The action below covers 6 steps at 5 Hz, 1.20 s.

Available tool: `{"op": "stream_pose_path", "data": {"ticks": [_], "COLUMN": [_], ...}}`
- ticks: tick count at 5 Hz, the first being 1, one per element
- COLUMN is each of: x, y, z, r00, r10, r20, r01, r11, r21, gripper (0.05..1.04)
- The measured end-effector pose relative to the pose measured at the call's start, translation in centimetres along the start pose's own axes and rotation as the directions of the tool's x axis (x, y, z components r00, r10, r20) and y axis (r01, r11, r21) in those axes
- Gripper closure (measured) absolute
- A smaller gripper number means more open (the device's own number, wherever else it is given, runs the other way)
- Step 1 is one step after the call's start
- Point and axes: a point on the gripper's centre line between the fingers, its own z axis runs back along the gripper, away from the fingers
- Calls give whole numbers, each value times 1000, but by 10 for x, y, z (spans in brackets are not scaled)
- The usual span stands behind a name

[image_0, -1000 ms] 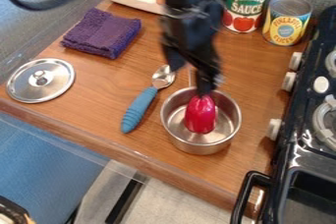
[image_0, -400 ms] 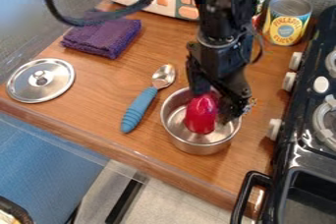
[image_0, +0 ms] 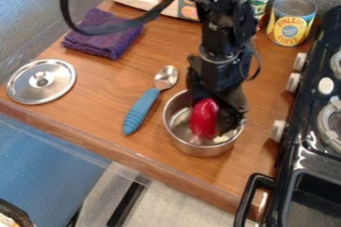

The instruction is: Took the red thing of the pan and put it on the left side of the table

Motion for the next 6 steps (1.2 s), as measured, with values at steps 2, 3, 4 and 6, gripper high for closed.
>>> {"op": "stream_pose_path", "data": {"ticks": [2, 3, 4, 6], "x": [-2, 6, -3, -57], "y": [-6, 18, 56, 120], "z": [17, 60, 81, 43], "r00": [996, 992, 983, 979], "r10": [-82, -11, 99, 202], "r20": [22, 125, 153, 31], "r01": [83, 21, -88, -201], "r11": [995, 997, 993, 979], "r21": [-47, -78, -75, -21], "gripper": [365, 365, 365, 365]}}
